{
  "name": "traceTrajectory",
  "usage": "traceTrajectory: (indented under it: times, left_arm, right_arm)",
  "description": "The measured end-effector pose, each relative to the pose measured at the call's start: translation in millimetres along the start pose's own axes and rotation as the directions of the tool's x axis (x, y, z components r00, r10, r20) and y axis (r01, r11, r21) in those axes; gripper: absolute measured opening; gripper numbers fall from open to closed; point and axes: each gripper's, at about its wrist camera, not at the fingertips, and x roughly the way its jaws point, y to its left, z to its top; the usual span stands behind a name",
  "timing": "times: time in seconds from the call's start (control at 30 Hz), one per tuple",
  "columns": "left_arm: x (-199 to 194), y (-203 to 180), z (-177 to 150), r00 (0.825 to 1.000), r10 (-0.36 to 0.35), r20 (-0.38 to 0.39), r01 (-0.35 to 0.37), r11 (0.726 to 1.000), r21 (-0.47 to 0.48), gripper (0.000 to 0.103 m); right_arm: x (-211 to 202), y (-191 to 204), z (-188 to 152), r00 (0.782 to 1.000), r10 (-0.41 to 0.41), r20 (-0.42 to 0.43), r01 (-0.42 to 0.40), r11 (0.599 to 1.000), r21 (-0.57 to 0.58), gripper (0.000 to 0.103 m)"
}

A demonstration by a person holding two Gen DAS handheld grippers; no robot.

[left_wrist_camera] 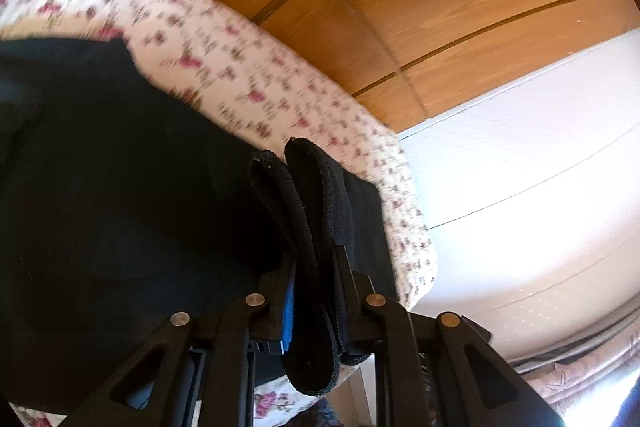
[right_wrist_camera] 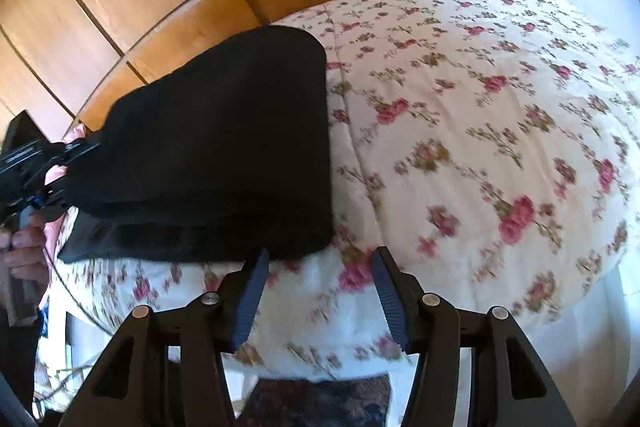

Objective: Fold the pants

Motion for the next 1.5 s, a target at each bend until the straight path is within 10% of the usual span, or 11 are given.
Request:
traceTrajectory:
  times: [0.17,0.3,0.4,0.67,1.03,1.33,1.4,1.5]
  left_arm:
    - [-14,2,-2,0.997,0.066,0.029,-0.067,0.997,0.036,0.015]
    - [0,38,-16,0.964,0.263,-0.051,-0.261,0.965,0.041,0.015]
    - [5,52,-22,0.966,0.253,-0.056,-0.252,0.968,0.018,0.015]
    - [-19,63,-19,0.994,0.112,-0.015,-0.112,0.992,-0.057,0.037]
    - [-17,67,-2,0.999,0.049,0.023,-0.046,0.992,-0.114,0.049]
    - [-3,54,-4,0.991,0.131,0.023,-0.132,0.991,0.028,0.015]
    - [-10,45,-8,0.989,0.135,0.061,-0.14,0.986,0.096,0.014]
    - [-14,30,-13,0.984,0.149,0.096,-0.165,0.969,0.183,0.013]
  right_arm:
    - [5,3,5,0.999,-0.001,0.045,-0.001,1.0,0.027,0.023]
    - [15,17,-2,0.998,-0.054,0.02,0.055,0.996,-0.074,0.021]
    - [15,16,-1,0.998,-0.059,0.008,0.06,0.994,-0.089,0.022]
    - [-7,3,9,0.993,0.019,-0.117,-0.037,0.988,-0.147,0.056]
    - [11,-37,75,0.959,0.283,0.021,-0.281,0.938,0.203,0.072]
    - [89,-32,124,0.93,0.368,-0.024,-0.338,0.876,0.345,0.072]
    - [93,-24,128,0.924,0.381,-0.033,-0.352,0.881,0.317,0.059]
    - [89,-5,128,0.969,0.242,-0.043,-0.229,0.954,0.192,0.041]
